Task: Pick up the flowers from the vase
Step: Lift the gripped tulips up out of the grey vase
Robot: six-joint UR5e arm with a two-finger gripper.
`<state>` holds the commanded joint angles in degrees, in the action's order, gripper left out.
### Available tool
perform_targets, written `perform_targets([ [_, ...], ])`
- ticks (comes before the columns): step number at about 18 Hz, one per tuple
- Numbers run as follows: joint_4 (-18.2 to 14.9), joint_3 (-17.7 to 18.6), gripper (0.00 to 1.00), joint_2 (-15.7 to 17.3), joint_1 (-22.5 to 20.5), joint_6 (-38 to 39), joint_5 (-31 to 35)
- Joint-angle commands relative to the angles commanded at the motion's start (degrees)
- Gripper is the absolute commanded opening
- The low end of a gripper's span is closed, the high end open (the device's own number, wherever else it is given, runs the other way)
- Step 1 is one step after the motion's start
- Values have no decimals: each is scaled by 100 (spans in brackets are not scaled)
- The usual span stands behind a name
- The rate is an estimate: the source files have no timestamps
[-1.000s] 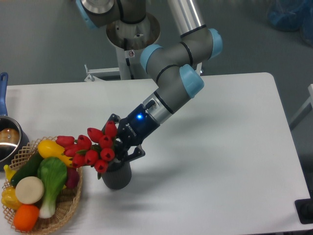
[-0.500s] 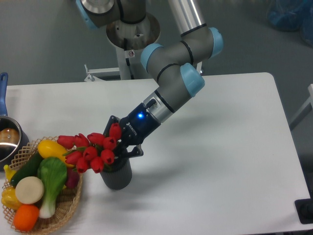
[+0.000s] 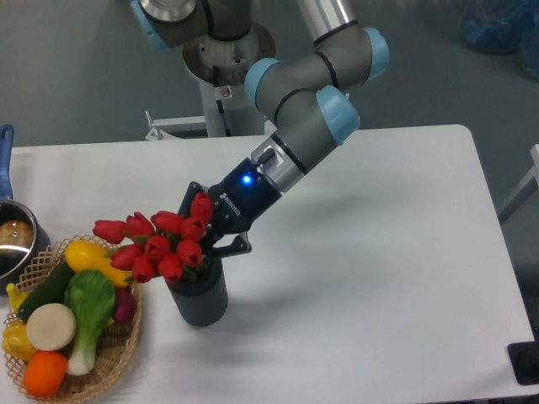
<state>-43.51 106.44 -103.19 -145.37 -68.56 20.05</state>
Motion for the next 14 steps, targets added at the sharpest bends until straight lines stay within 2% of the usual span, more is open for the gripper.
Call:
perform_targets([
  [3,0,-96,28,114,-27,219,-211],
  [11,0,-703,28,167,-9,1134,-317],
  [14,-9,-913,28,281,-105,1546,-308],
])
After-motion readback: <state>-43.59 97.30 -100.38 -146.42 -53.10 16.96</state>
